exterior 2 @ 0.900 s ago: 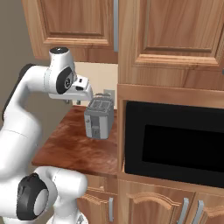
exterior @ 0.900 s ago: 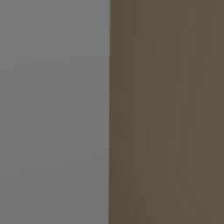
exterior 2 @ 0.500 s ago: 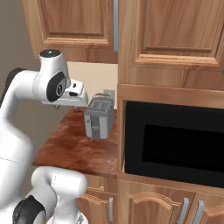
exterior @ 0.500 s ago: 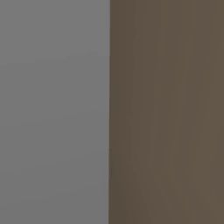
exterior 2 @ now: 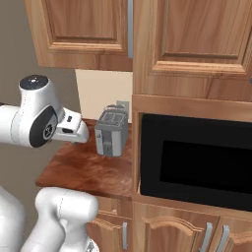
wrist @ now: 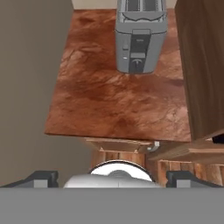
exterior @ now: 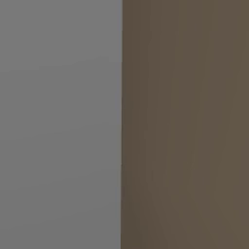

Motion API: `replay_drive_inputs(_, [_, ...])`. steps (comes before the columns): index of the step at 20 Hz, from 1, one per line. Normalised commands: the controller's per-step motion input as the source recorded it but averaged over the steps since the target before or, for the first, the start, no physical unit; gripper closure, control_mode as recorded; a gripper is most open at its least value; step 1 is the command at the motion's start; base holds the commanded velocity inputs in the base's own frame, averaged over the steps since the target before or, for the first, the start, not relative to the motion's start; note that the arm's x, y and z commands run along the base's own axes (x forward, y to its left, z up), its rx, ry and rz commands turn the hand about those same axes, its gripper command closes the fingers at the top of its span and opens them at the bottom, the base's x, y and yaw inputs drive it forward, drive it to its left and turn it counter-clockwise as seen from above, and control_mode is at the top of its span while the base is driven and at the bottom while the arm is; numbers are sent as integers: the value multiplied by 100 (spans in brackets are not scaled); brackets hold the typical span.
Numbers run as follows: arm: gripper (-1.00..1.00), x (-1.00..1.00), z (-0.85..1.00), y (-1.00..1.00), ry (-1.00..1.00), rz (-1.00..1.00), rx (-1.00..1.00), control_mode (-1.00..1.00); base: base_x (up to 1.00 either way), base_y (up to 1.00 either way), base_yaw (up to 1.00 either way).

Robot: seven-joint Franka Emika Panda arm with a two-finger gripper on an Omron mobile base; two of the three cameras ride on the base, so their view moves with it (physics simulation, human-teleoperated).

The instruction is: Navigate to the toaster oven.

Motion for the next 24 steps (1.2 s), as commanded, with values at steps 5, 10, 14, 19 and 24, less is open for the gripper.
replay_drive_inputs(5, [-100, -22, 0, 0, 0, 0, 0, 100, -15, 0, 0])
replay_drive_inputs(10, [-100, 0, 0, 0, 0, 0, 0, 100, -94, 0, -6])
replay_drive_inputs(14, [-100, 0, 0, 0, 0, 0, 0, 100, -100, -4, -6])
replay_drive_inputs(19, [-100, 0, 0, 0, 0, 0, 0, 100, -96, -15, -7])
replay_drive_inputs(24, [-100, 0, 0, 0, 0, 0, 0, 100, -22, -64, -49])
